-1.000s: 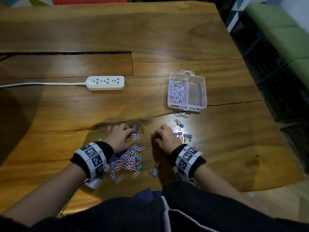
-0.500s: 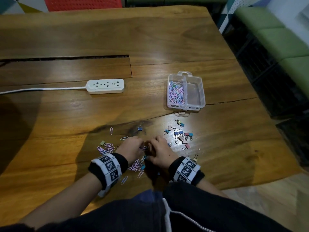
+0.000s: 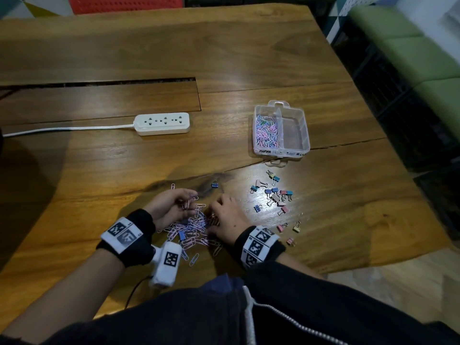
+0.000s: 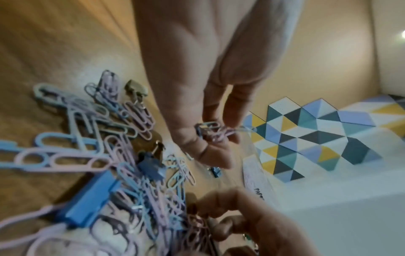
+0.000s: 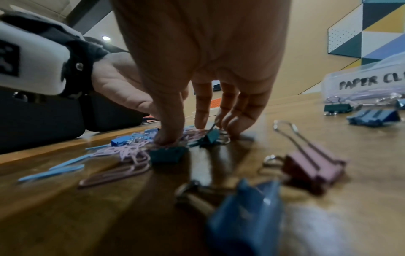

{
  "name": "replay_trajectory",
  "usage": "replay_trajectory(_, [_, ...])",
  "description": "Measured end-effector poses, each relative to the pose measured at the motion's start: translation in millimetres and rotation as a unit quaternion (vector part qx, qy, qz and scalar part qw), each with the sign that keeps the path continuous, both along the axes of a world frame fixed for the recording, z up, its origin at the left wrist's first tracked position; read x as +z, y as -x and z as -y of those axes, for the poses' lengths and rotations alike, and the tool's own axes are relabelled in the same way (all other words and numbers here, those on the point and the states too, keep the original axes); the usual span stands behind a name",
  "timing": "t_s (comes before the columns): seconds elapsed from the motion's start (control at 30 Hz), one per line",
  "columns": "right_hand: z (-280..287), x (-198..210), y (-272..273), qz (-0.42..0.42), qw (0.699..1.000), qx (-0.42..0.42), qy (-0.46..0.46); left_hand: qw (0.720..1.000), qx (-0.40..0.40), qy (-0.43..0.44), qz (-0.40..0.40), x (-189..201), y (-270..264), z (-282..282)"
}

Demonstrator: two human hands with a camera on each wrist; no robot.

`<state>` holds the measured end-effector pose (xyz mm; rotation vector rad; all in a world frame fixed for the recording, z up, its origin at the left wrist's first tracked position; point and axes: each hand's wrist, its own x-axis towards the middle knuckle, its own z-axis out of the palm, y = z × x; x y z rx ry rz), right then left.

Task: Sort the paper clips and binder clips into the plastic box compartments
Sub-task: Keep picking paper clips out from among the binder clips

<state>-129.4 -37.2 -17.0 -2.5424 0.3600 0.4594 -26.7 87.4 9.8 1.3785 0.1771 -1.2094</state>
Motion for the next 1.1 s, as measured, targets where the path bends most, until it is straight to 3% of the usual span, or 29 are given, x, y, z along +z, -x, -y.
replay_trajectory(0.1, [2.5, -1.2, -1.0, 0.001, 1.0, -0.018, -0.009, 0.999, -0.01, -0.016, 0.027, -4.8, 1.3, -4.0])
replay_trajectory(0.17, [7.0, -1.3, -1.0, -0.006, 0.999, -0.029, -0.015, 0.979, -0.108, -0.09, 0.145, -9.9, 4.8, -6.1])
replay_trajectory(0.23, [12.9, -0.8, -0.2, -0.015, 0.999, -0.038, -0.023, 0.916, -0.231, -0.161, 0.286, -12.5, 8.9, -9.1])
replay_trajectory(0.33, [20.8, -0.6, 3.5, -0.004, 0.998, -0.046, -0.03, 0.78, -0.38, -0.252, 0.429, -14.5, 18.3, -10.8])
replay_trajectory(0.37, [23.0, -1.6, 5.2, 0.006, 0.998, -0.047, -0.034, 0.741, -0.403, -0.276, 0.46, -15.3, 20.8, -9.1])
replay_trajectory(0.43, [26.3, -3.7, 7.1, 0.006, 0.998, -0.047, -0.032, 0.699, -0.41, -0.295, 0.506, -17.7, 24.0, -4.7])
replay_trajectory(0.57, [32.6, -4.1, 10.0, -0.005, 0.997, -0.078, -0.026, 0.674, -0.404, -0.28, 0.551, -21.7, 30.9, 2.1])
replay_trajectory(0.63, [36.8, -0.7, 11.4, 0.005, 0.983, -0.156, -0.099, 0.665, -0.407, -0.273, 0.563, -21.3, 35.0, 5.8])
replay_trajectory(0.73, [47.5, 5.4, 16.0, 0.016, 0.922, -0.276, -0.273, 0.651, -0.413, -0.275, 0.574, -22.9, 38.5, 9.9])
replay_trajectory(0.8, [56.1, 11.4, 20.3, 0.023, 0.869, -0.326, -0.372, 0.666, -0.412, -0.265, 0.563, -25.4, 37.2, 10.1])
replay_trajectory(0.83, [59.7, 14.4, 22.6, 0.02, 0.84, -0.345, -0.418, 0.69, -0.405, -0.25, 0.545, -26.5, 35.6, 10.1])
replay_trajectory(0.93, [66.2, 20.3, 27.1, 0.006, 0.775, -0.364, -0.516, 0.804, -0.351, -0.18, 0.445, -22.1, 29.5, 13.5])
replay_trajectory(1.03, [64.7, 21.7, 27.0, 0.015, 0.753, -0.371, -0.544, 0.946, -0.207, -0.078, 0.237, -14.5, 23.8, 18.7])
replay_trajectory(1.1, [59.9, 18.9, 26.3, 0.012, 0.773, -0.36, -0.521, 0.986, -0.111, -0.008, 0.122, -10.2, 20.8, 18.9])
